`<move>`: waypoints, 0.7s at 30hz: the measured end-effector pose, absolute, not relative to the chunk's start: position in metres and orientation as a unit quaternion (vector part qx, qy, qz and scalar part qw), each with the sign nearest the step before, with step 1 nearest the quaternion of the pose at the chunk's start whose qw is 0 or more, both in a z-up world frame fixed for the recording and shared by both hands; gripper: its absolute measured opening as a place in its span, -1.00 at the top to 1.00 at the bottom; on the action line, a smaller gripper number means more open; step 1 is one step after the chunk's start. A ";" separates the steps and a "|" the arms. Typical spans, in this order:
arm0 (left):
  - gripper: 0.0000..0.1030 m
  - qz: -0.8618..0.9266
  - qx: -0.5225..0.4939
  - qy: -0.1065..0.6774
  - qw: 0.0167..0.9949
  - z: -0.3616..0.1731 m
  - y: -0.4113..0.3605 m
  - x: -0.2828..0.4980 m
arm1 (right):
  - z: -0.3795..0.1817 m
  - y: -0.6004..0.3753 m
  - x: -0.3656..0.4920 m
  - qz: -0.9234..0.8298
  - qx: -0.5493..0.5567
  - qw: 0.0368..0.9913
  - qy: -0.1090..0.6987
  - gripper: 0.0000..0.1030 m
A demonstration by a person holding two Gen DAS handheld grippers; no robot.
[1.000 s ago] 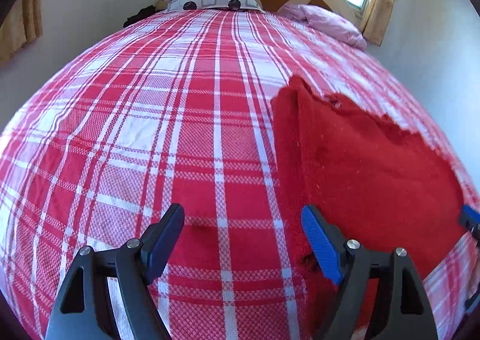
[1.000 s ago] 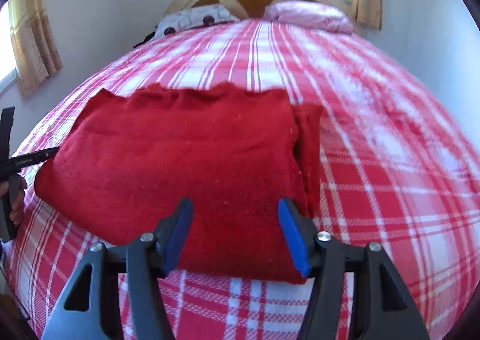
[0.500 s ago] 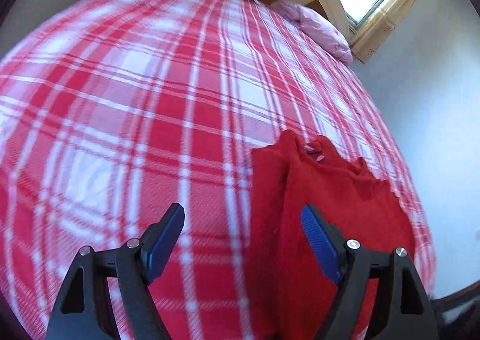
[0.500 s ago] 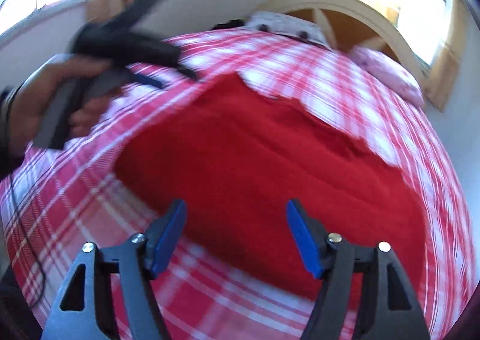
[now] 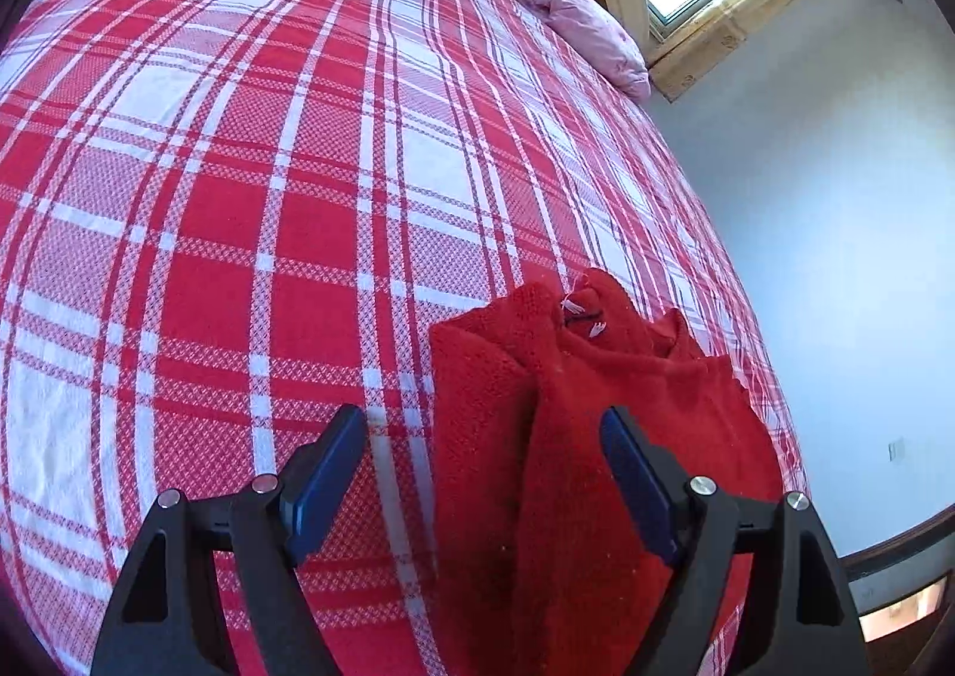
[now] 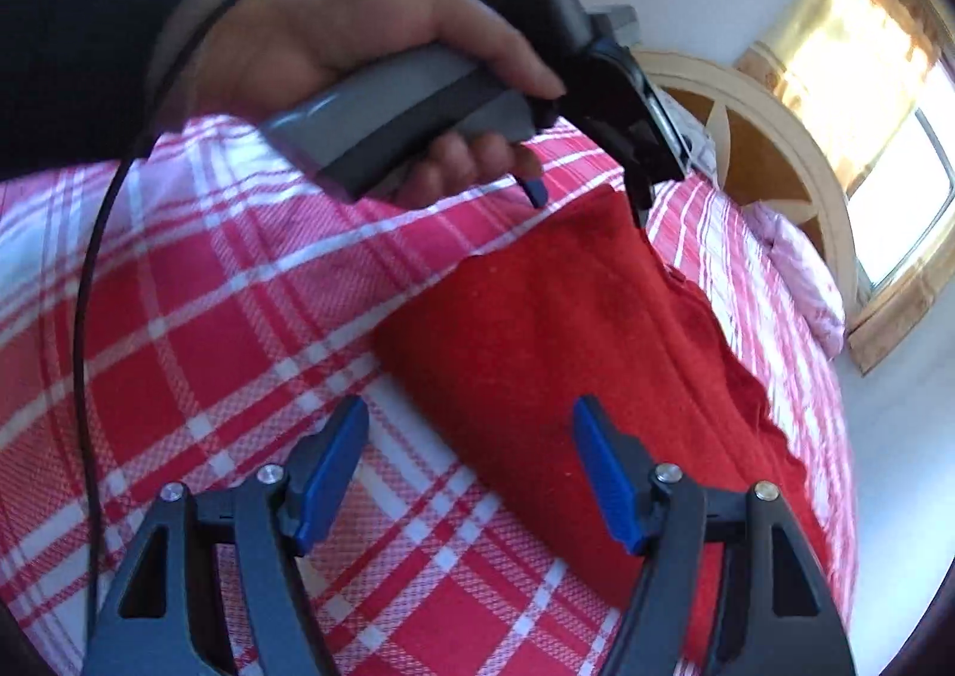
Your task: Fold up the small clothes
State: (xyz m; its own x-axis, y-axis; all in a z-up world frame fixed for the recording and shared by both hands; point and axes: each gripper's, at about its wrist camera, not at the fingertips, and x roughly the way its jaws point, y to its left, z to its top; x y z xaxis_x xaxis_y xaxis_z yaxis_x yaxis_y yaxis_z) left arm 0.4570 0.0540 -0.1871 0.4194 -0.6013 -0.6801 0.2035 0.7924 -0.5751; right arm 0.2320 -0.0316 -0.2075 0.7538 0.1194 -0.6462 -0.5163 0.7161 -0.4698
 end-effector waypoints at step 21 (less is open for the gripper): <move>0.79 -0.271 -0.214 0.450 0.824 -0.177 0.056 0.451 | -0.187 -0.021 0.234 0.208 -0.294 0.886 0.291 0.79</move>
